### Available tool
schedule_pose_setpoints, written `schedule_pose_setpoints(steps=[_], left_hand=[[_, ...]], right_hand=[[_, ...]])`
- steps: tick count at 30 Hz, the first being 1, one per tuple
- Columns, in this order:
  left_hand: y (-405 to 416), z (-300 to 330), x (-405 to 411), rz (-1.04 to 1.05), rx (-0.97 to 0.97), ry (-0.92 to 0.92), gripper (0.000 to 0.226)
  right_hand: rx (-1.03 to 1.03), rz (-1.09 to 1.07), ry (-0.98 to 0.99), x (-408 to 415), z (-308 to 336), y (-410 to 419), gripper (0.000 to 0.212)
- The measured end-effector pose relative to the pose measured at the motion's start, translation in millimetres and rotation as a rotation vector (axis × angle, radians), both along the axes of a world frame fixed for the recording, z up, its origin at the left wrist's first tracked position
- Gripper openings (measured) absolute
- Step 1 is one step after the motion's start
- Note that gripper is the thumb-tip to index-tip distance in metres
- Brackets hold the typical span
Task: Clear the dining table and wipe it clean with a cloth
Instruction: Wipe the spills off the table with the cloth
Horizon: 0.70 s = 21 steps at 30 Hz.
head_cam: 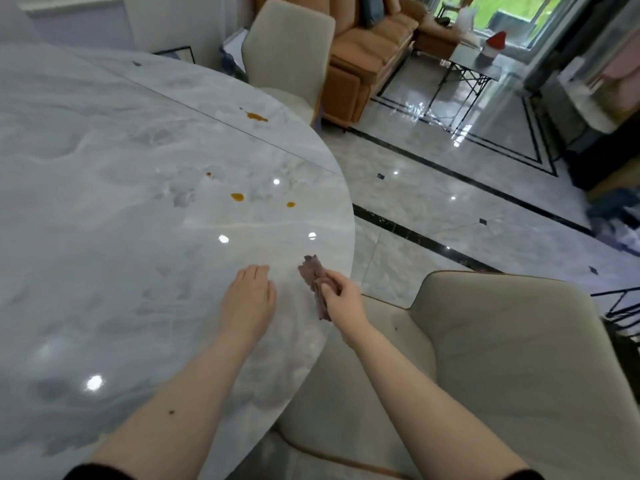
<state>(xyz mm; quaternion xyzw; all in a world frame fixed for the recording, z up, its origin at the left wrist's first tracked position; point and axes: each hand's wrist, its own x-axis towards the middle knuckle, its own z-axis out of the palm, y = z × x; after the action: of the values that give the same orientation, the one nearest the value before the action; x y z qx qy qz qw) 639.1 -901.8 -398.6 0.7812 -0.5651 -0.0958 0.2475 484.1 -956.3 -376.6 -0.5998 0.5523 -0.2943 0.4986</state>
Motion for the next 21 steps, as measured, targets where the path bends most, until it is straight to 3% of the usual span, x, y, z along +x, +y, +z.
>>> schedule_pose_setpoints(steps=[4,8,16,21], left_hand=[[-26.8,25.2,-55.2,0.126,-0.001,0.393,0.035],[-52.5,42.0,-129.1,0.248,-0.042,0.696,0.029],[-64.1,71.9,-276.8,0.278,-0.172,0.666,0.026],[-70.5,81.6,-318.5,0.364,-0.233,0.701,0.022]], right_hand=[[0.443,-0.112,-0.512,-41.3,29.9,-5.8,0.033],[0.596,-0.114,-0.688,-103.1,49.1,-23.4,0.036],[0.679,0.02,-0.768,-223.3,85.3,-39.3,0.04],[0.764,0.063,-0.775,-259.9,87.8,-59.5,0.04]])
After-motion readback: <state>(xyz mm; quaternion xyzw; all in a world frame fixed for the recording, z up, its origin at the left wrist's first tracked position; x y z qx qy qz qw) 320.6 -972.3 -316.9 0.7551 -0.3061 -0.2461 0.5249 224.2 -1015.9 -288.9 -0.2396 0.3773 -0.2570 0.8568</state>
